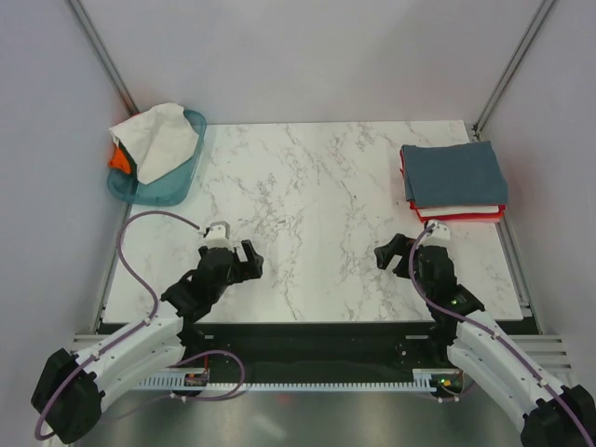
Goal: Fold and stack the t-shirts
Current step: Grab the tshirt from the pile
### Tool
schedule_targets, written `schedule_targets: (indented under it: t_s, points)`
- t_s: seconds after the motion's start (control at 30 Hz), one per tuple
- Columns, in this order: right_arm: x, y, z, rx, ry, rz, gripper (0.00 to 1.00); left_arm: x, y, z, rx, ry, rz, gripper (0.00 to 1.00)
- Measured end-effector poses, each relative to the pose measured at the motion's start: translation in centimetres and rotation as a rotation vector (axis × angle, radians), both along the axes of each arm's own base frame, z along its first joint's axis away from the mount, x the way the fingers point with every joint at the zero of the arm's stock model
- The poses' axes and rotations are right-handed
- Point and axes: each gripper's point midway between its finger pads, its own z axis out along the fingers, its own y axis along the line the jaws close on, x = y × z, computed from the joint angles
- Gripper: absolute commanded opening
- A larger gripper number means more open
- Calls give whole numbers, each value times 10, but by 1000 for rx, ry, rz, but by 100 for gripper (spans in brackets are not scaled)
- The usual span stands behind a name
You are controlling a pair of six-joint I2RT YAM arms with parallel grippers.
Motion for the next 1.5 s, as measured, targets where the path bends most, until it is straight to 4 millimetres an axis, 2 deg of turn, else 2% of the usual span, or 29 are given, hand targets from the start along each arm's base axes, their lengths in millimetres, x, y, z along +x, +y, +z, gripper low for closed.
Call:
schedule_targets:
  t_s: [0.13,0.23,0.33,0.4,0.5,0.6,0.73,0.83,0.93,1.07,1.17,1.23,1.33,1.5]
  points:
    - [0,-1,1,3,-5,-6,98,-2,0,3,-16,47,30,99]
    - [0,-1,2,7,-8,-11,98,6,5,18,-14,80,89,95]
    - [0,-1,1,7,-3,-11,98,28,22,39,-40,92,206,90]
    - [-1,-1,0,6,1,-11,98,50,42,53,-92,103,317,84]
    - [-1,-1,-1,3,8,-11,98,81,66,73,-136,117,448,82]
    - [-2,-2,-3,0,13,-10,98,112,78,103,-157,101,519,81]
    - [-2,-2,-3,-1,16,-10,98,157,92,167,-198,-6,583,81]
    - [-2,-2,-3,-1,17,-9,98,187,113,211,-218,-99,652,80]
    - [-3,-1,-4,0,20,-6,98,216,141,231,-199,-151,750,79]
    - [-3,-1,-5,0,24,-3,98,257,169,220,-166,-134,829,78]
    - [-4,-1,-5,1,26,-5,98,295,184,195,-135,-90,867,78]
    - [-4,-1,-6,2,30,-6,98,316,193,175,-114,-50,888,78]
    - [-4,-1,-6,3,30,-8,98,344,205,133,-80,21,913,77]
    - [-4,-1,-7,0,34,-11,98,366,225,71,-38,117,950,77]
